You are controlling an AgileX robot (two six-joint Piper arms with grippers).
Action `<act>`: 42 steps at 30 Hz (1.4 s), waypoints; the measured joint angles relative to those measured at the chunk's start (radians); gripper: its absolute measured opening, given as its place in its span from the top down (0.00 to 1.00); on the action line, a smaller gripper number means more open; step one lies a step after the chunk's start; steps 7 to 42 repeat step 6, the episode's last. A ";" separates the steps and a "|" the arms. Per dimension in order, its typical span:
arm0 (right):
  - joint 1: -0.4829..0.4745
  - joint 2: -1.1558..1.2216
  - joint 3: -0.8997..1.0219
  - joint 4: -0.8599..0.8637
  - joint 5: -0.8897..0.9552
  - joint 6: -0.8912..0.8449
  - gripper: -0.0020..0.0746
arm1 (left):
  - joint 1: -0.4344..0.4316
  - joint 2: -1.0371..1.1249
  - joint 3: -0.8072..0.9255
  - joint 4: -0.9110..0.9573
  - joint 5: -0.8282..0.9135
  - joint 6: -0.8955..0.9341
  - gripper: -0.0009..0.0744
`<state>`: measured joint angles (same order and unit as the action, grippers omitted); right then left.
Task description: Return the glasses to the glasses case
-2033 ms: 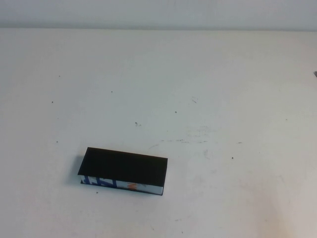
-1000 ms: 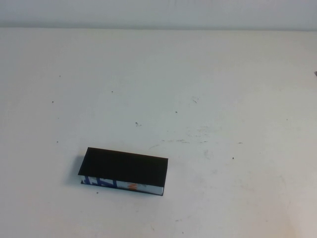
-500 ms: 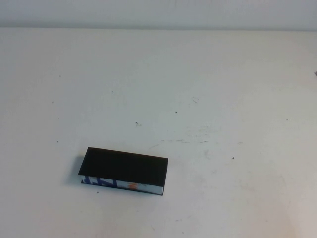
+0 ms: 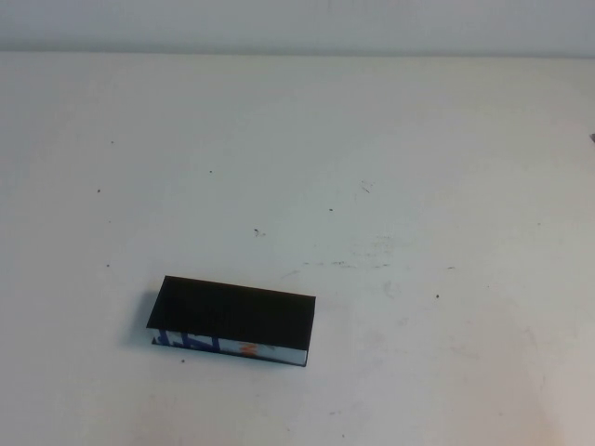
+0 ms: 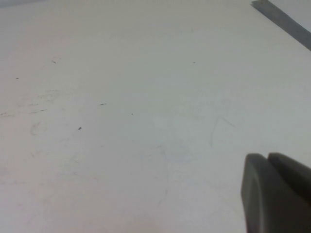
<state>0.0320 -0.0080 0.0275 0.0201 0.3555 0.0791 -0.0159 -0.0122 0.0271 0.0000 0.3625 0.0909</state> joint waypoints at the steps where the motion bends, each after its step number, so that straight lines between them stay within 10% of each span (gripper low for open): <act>1: 0.000 0.000 0.000 0.000 0.000 0.000 0.99 | 0.000 0.000 0.000 0.000 0.000 -0.002 0.99; 42: 0.000 0.000 0.000 0.000 0.000 0.000 0.99 | 0.000 0.000 0.000 0.000 0.000 -0.006 0.99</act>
